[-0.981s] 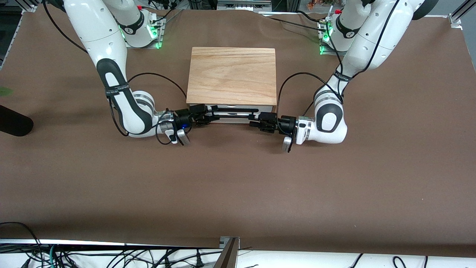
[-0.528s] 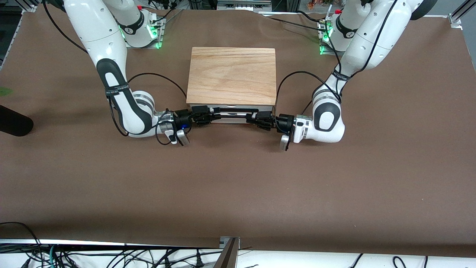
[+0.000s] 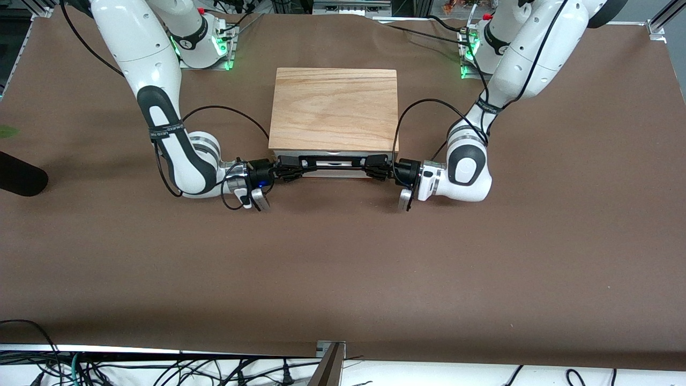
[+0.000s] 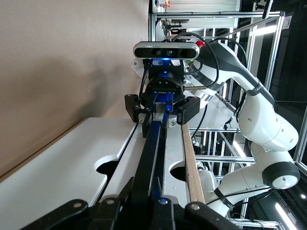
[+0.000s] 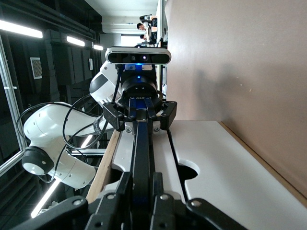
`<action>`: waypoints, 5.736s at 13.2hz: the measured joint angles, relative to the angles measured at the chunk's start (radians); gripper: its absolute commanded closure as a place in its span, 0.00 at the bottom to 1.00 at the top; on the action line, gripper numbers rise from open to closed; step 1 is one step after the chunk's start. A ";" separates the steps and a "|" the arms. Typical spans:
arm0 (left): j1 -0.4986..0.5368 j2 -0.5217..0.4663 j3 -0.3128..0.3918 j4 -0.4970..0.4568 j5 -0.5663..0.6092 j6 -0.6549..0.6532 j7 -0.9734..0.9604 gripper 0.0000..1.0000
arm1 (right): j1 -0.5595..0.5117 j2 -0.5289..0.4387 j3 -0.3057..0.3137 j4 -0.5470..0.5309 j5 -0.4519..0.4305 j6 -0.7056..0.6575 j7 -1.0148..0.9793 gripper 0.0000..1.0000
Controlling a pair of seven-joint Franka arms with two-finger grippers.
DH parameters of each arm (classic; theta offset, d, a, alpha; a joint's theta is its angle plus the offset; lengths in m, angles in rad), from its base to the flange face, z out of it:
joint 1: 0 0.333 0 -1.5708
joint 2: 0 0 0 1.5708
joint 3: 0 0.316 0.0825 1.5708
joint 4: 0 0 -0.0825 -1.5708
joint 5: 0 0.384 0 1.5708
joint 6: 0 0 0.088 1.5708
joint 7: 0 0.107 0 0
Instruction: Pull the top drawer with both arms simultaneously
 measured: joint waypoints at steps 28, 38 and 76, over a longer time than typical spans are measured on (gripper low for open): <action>-0.031 0.150 0.047 0.356 0.059 0.074 -0.326 1.00 | -0.046 0.204 0.001 0.375 0.023 0.023 0.117 0.90; -0.056 0.218 0.070 0.479 0.058 0.134 -0.353 0.53 | -0.059 0.301 0.009 0.531 0.021 0.066 0.172 0.70; 0.076 -0.469 0.198 0.475 1.583 -0.292 -0.809 0.00 | -0.165 -0.512 -0.199 0.443 -1.617 0.006 1.023 0.00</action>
